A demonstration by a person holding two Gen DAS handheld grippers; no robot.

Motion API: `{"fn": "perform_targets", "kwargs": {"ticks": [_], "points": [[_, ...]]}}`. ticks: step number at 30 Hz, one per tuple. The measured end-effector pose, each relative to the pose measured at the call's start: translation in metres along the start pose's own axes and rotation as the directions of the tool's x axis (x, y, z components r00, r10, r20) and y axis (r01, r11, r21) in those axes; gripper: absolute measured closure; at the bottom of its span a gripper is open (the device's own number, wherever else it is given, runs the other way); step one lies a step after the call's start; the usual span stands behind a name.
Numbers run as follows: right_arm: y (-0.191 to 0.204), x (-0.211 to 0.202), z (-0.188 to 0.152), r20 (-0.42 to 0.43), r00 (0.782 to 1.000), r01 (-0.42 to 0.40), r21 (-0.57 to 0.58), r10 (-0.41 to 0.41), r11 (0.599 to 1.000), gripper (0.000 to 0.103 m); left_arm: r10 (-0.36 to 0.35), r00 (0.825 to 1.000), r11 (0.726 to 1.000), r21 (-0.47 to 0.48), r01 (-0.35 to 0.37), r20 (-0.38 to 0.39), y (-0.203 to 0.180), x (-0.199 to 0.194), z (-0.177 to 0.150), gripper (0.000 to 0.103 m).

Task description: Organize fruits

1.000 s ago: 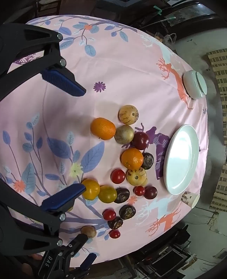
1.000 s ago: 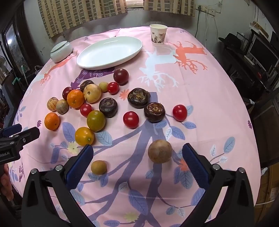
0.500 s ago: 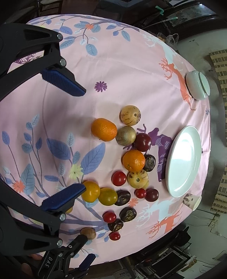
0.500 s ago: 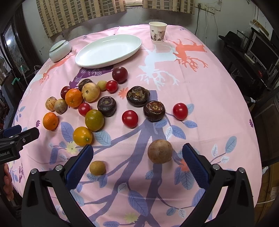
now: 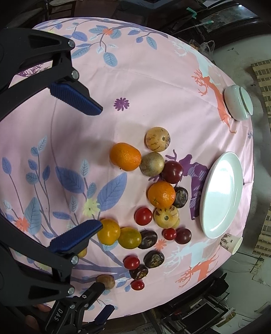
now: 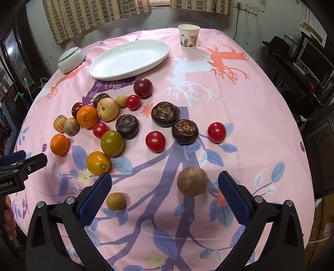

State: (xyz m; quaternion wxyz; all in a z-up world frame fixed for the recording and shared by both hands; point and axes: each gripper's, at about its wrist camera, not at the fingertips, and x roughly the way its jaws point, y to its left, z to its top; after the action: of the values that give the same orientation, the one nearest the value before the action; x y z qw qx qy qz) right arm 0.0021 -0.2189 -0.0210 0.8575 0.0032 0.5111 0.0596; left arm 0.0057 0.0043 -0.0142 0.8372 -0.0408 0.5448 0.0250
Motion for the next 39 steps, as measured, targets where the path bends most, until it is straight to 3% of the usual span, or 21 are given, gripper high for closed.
{"fn": "perform_targets", "kwargs": {"ticks": [39], "points": [[0.0029, 0.0078, 0.0004, -0.017, 1.000, -0.010, -0.005, 0.010, 1.000, 0.001, 0.006, 1.000, 1.000, -0.009, -0.007, -0.026, 0.0042, 0.0079, 0.0004, 0.002]]}}
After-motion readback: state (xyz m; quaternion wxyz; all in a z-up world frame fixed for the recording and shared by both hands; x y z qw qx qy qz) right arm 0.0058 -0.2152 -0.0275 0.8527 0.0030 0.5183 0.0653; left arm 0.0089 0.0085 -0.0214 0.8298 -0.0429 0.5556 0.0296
